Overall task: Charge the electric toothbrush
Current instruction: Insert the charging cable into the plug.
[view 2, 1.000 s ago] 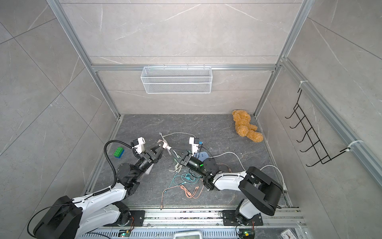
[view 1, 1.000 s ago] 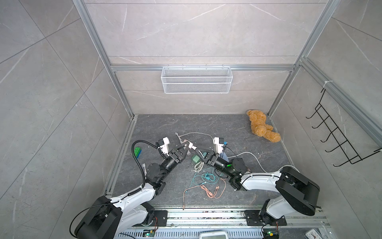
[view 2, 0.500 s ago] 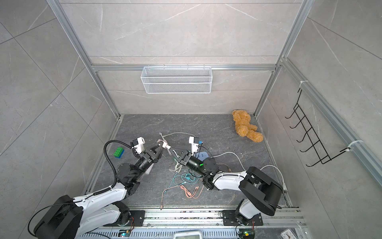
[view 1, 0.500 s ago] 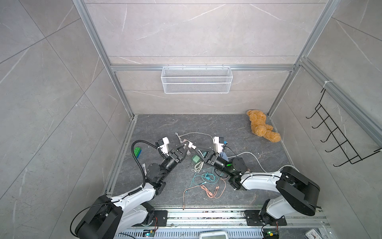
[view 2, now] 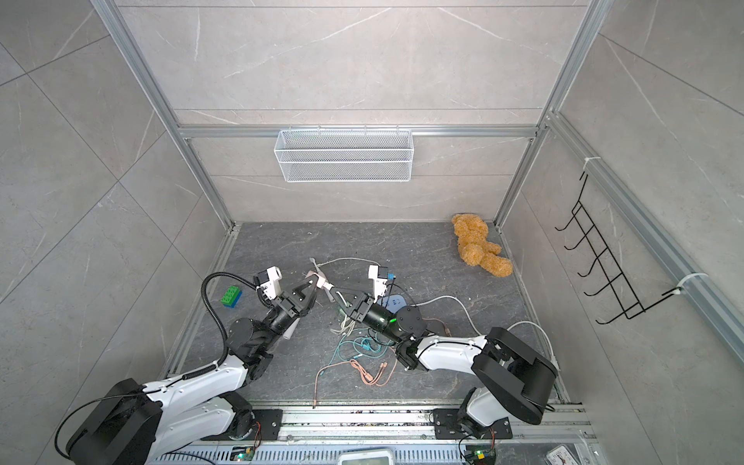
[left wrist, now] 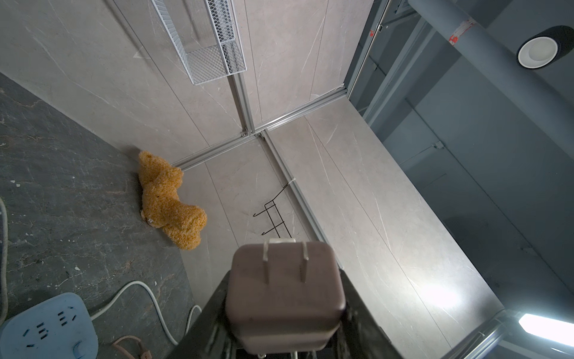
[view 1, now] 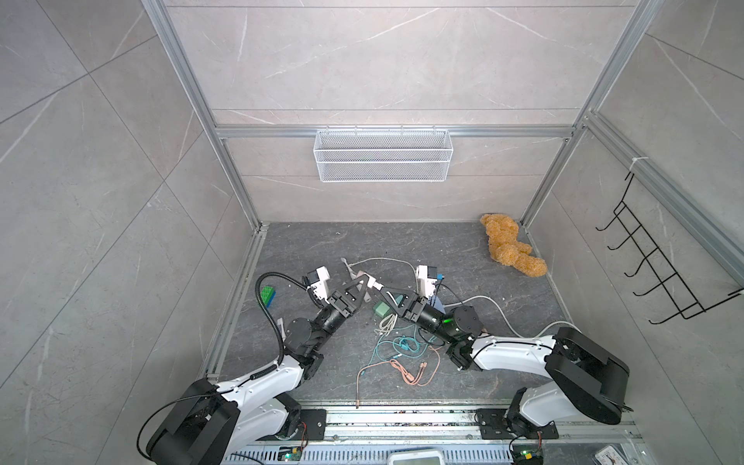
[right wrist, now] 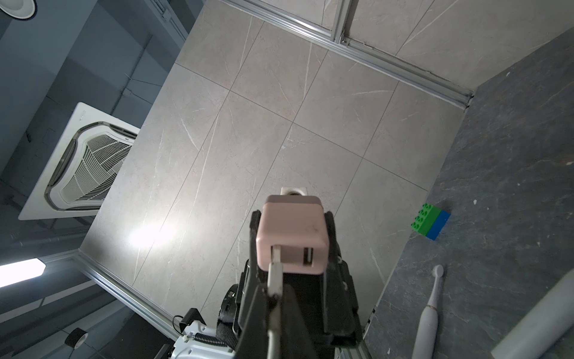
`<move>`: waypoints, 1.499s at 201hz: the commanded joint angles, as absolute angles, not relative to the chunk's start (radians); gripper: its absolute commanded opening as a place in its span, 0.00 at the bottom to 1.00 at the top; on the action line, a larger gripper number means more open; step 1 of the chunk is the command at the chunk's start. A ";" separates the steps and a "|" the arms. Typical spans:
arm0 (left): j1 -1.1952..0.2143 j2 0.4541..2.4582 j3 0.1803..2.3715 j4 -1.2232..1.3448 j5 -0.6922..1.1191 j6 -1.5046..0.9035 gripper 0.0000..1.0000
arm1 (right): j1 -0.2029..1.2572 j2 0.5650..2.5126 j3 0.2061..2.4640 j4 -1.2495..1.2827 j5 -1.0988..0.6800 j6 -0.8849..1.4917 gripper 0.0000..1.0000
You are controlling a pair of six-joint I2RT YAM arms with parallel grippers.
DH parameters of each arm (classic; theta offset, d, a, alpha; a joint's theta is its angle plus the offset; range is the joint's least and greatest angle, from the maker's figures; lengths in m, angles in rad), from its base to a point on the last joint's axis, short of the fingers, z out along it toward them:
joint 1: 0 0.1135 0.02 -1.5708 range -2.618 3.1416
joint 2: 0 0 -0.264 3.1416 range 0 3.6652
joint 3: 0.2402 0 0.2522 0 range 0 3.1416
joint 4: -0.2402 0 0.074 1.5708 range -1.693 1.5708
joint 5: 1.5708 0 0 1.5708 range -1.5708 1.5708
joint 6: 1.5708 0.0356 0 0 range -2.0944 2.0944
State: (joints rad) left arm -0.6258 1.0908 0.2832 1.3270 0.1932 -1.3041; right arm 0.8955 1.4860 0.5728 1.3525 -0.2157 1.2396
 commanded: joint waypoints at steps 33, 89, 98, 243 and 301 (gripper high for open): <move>-0.646 1.084 0.295 1.361 0.255 -1.263 0.00 | 0.905 1.468 0.598 1.337 -0.214 1.205 0.00; -0.658 1.082 0.297 1.360 0.264 -1.257 0.00 | 0.907 1.506 0.611 1.349 -0.221 1.223 0.00; -0.658 1.079 0.293 1.360 0.266 -1.251 0.00 | 0.907 1.505 0.613 1.345 -0.230 1.224 0.00; -0.664 1.044 0.280 1.350 0.281 -1.242 0.00 | 0.895 1.465 0.589 1.366 -0.309 1.218 0.00; -0.675 1.050 0.273 1.357 0.222 -1.231 0.00 | 0.957 1.470 0.577 1.339 -0.228 1.151 0.00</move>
State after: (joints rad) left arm -0.6491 1.0512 0.2756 1.3113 0.1993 -1.2686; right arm 0.9161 1.4605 0.5743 1.3216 -0.2375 1.1881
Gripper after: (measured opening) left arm 0.421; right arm 0.073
